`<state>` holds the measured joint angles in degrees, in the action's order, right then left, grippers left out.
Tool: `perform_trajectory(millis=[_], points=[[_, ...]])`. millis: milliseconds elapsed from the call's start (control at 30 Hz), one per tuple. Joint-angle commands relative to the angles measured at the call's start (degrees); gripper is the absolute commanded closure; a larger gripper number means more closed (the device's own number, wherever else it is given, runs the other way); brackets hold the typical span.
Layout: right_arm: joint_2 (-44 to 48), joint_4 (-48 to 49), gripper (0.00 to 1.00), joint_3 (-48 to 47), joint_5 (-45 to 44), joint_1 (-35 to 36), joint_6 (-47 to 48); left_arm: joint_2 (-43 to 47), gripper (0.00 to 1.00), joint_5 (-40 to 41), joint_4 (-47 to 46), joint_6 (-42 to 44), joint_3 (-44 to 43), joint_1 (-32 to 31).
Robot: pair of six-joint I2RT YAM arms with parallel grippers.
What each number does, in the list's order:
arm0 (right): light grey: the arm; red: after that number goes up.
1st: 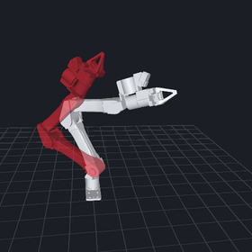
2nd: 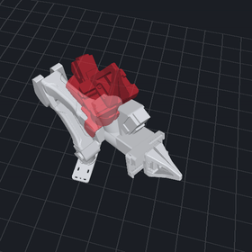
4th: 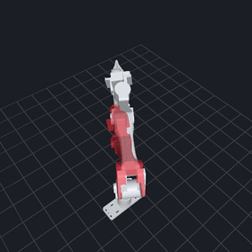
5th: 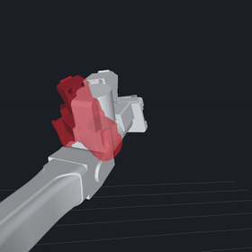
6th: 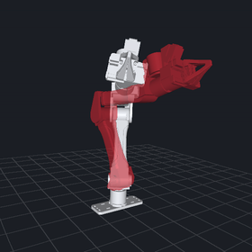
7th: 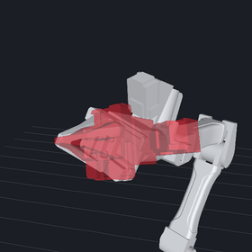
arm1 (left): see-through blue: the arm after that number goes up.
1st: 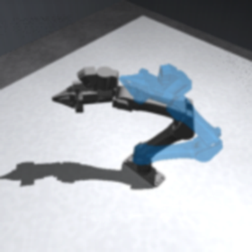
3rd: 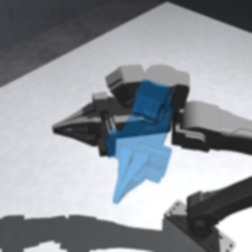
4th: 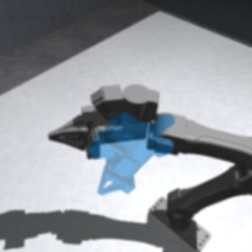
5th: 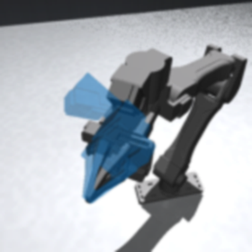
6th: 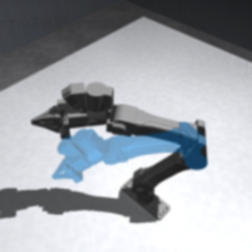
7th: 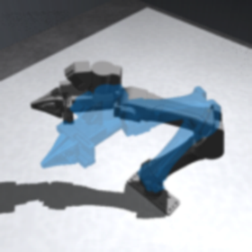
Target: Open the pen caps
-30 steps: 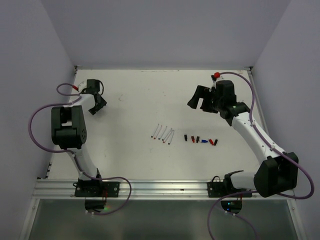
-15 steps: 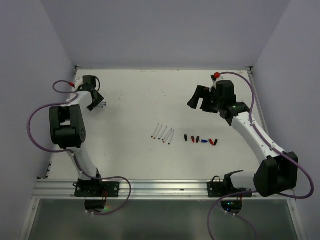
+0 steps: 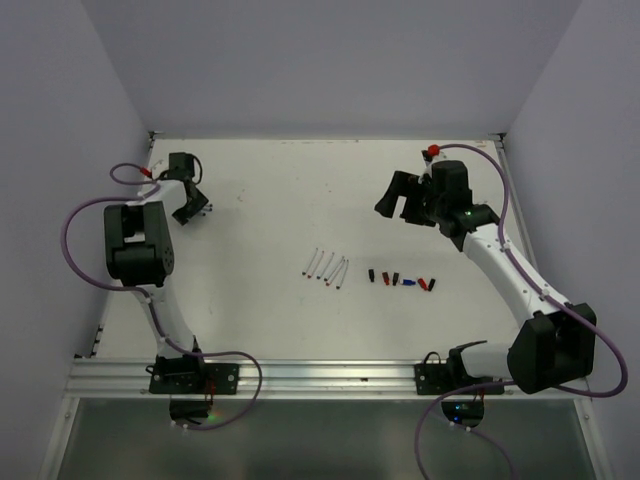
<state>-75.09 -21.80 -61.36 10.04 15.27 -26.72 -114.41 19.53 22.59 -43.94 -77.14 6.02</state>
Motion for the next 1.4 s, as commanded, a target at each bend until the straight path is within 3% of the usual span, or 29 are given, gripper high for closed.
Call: perform_trajectory(millis=[0,167,267,367,467,500,667,767,800,933,967,1167,1367], points=[[-0.5,1.7,0.08,-0.1,-0.6,0.0,0.9,-1.4,0.46,2.5,2.3,-0.7,-3.0,0.6],[-0.7,1.8,0.08,-0.2,-0.6,0.0,0.9,-3.2,0.47,5.4,5.4,-0.7,-4.5,0.6],[-0.9,1.6,0.08,-0.6,-0.6,0.0,0.8,-4.2,0.57,6.3,6.6,-0.7,-3.9,0.6],[-0.8,1.7,0.08,-0.7,-0.6,0.0,0.8,-5.0,0.69,6.4,6.1,-0.7,-2.7,0.5],[-0.5,1.5,0.08,-0.7,-0.6,0.0,0.8,-5.3,0.88,6.8,5.4,-1.2,-1.3,0.6],[-0.4,1.5,0.08,-0.7,-0.6,0.0,0.9,-4.8,1.00,6.8,5.0,-1.5,-0.8,0.5],[-0.7,0.2,0.08,-1.2,-0.6,0.1,1.3,2.1,1.00,5.3,3.0,-0.7,3.9,0.2],[-0.4,-0.2,0.08,-1.2,-0.5,0.0,1.5,12.5,1.00,2.9,-0.3,3.1,10.4,-1.9],[-0.4,-0.4,0.08,-1.2,-0.2,0.0,1.7,19.2,1.00,1.7,-4.4,6.8,12.2,-4.0],[-0.1,-1.0,0.08,-0.9,4.9,0.1,1.2,31.9,1.00,-6.6,-11.1,13.4,17.5,-11.7],[0.1,-0.7,0.08,-0.6,5.9,0.2,1.0,35.2,1.00,-12.4,-12.7,14.3,19.2,-13.4],[3.7,2.2,0.09,2.1,13.5,1.5,-1.7,42.9,1.00,-33.6,-25.4,16.9,26.3,-27.9],[9.2,12.5,0.10,6.4,18.3,4.3,-7.2,44.9,1.00,-31.8,-29.8,16.3,29.1,-41.0]])
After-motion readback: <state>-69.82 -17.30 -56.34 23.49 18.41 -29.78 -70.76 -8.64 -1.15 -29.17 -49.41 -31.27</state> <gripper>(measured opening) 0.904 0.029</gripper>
